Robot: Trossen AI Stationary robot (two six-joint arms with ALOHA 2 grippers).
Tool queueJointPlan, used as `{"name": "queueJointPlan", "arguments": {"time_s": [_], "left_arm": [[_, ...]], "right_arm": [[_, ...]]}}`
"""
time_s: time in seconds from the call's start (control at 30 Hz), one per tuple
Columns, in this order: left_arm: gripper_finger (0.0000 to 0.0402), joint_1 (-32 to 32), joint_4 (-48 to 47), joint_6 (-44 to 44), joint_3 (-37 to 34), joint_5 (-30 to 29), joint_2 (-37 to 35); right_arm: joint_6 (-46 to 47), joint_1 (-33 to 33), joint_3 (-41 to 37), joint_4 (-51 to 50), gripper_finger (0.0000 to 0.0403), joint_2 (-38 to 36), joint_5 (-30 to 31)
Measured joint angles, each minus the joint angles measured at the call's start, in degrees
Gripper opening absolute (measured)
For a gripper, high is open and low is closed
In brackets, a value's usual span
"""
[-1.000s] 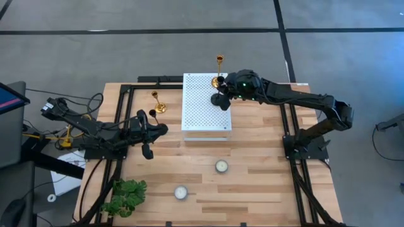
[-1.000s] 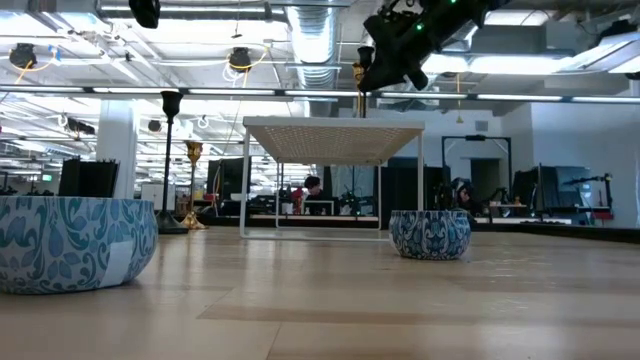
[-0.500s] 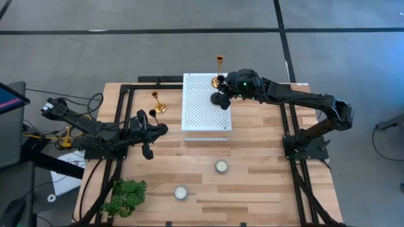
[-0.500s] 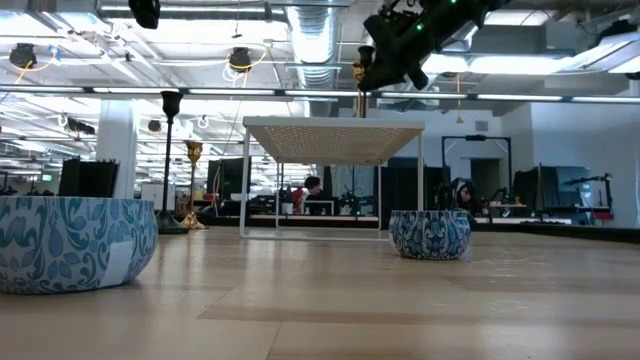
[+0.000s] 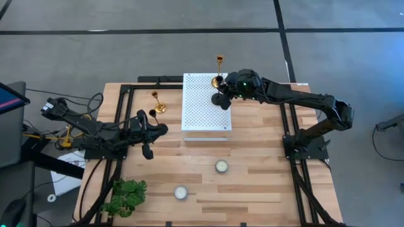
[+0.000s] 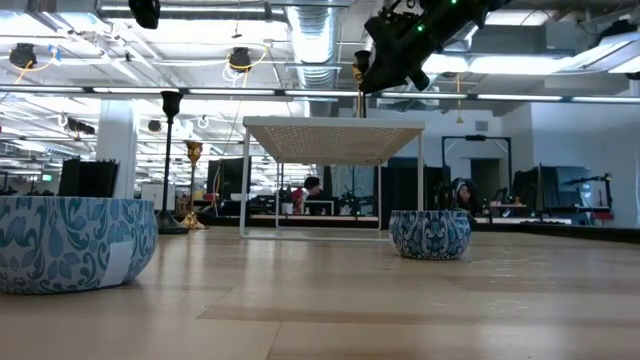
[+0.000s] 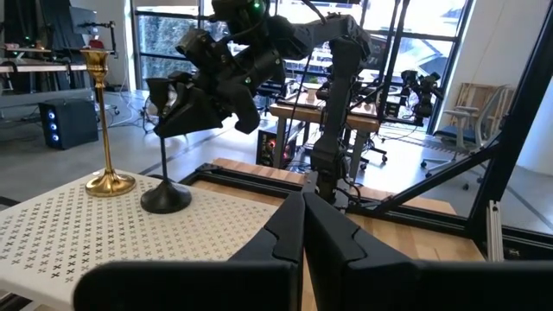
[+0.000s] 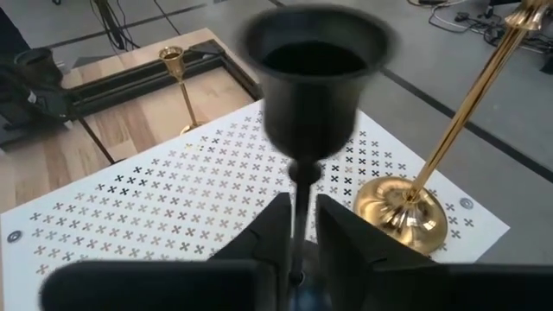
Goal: Pick & Place candle stick holders
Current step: Put the small black candle holder on the shelf, then put the dark blue patterned scented candle on the shelf
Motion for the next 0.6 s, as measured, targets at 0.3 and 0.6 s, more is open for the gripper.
{"name": "queueJointPlan", "arguments": {"time_s": [0.3, 0.6], "left_arm": [[0.0006, 0.0, 0.0, 0.0, 0.0, 0.0, 0.0], [0.0006, 0.0, 0.0, 0.0, 0.0, 0.0, 0.0]], "right_arm": [[0.0, 0.0, 0.0, 0.9, 0.0118, -0.2, -1.6], [-2.0, 0.0, 0.0, -3.0, 0.0215, -7.6, -1.6]]}}
